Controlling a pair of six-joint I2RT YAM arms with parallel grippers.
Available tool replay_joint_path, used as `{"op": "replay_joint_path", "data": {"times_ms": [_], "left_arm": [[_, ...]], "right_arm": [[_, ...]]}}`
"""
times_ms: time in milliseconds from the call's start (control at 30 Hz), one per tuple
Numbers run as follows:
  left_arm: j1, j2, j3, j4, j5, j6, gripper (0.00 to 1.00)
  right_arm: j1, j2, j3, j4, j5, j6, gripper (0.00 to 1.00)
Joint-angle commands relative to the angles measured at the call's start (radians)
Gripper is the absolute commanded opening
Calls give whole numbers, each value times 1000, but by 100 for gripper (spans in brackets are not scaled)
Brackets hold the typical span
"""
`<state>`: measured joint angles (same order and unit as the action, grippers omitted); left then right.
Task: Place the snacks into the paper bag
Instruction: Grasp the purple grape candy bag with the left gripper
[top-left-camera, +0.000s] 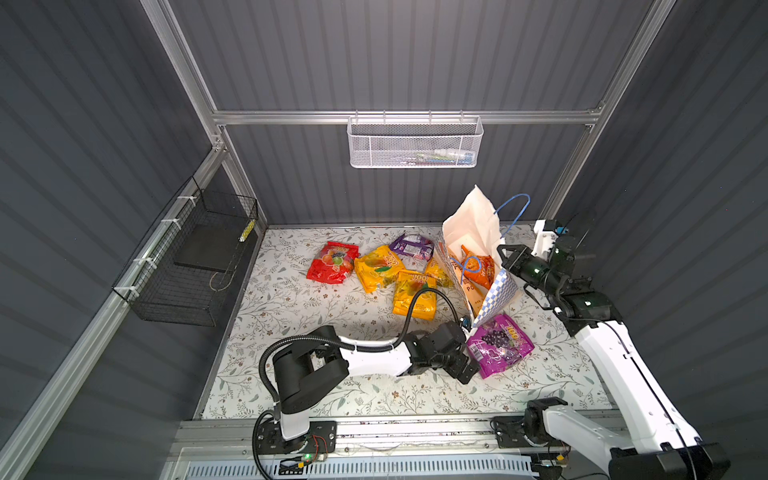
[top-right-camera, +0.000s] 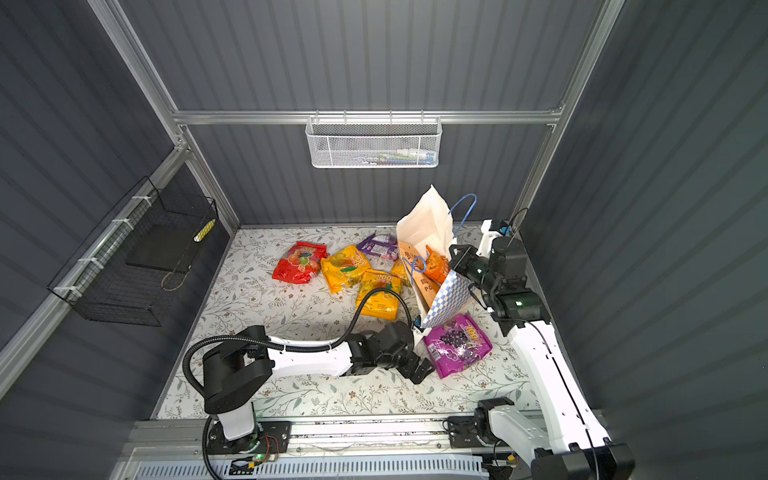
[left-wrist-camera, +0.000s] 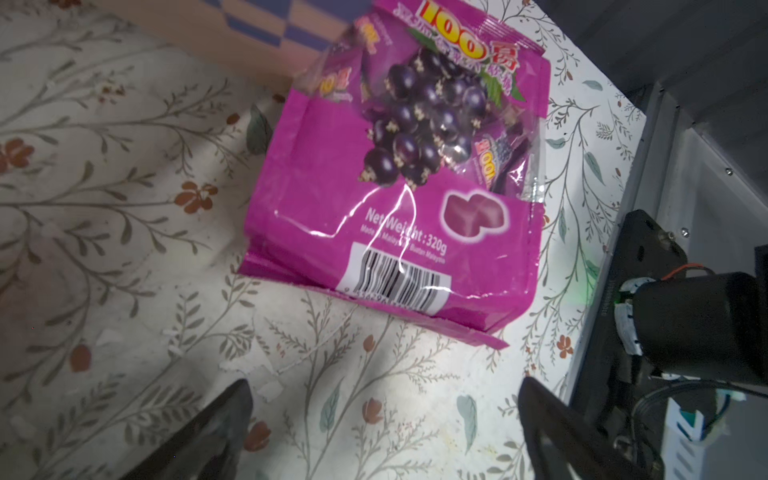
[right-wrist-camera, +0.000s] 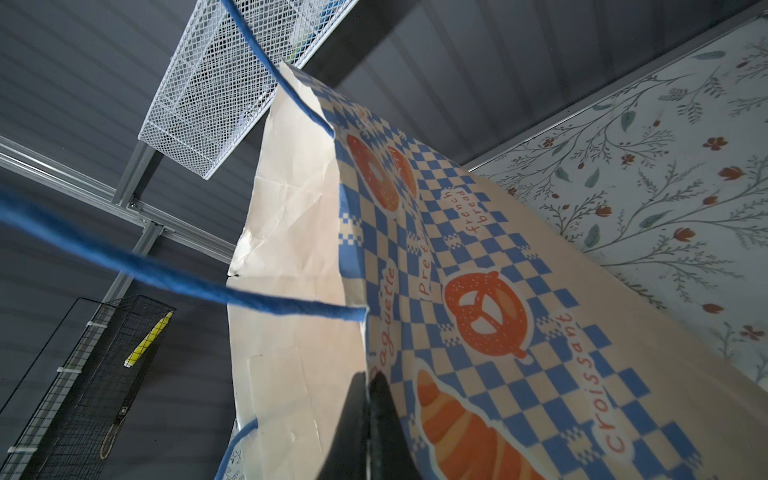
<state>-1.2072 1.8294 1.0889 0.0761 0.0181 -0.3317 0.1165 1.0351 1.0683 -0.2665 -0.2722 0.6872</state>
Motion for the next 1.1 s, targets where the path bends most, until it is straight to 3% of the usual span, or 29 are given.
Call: {"op": "replay_joint_path", "data": {"times_ms": [0, 333, 500, 700, 900, 1067], "left_arm": [[43, 29, 62, 9, 29, 140, 100], [190, 133, 143, -9, 337, 267, 100], [199, 198, 205, -38, 492, 304, 99], [199, 268, 293, -87, 554, 306, 92], [197, 324, 364, -128, 543, 265, 76], [189, 383, 428, -192, 514, 221, 50]], "right_arm": [[-19, 0, 50, 10, -37, 27, 0], [-70, -3, 66, -5, -54, 44, 0], [-76, -7, 67, -13, -93, 40, 0], [-89, -15, 57, -17, -94, 41, 0], [-95, -24, 48, -14, -99, 44, 0], [-98, -33, 45, -14, -102, 47, 0]]}}
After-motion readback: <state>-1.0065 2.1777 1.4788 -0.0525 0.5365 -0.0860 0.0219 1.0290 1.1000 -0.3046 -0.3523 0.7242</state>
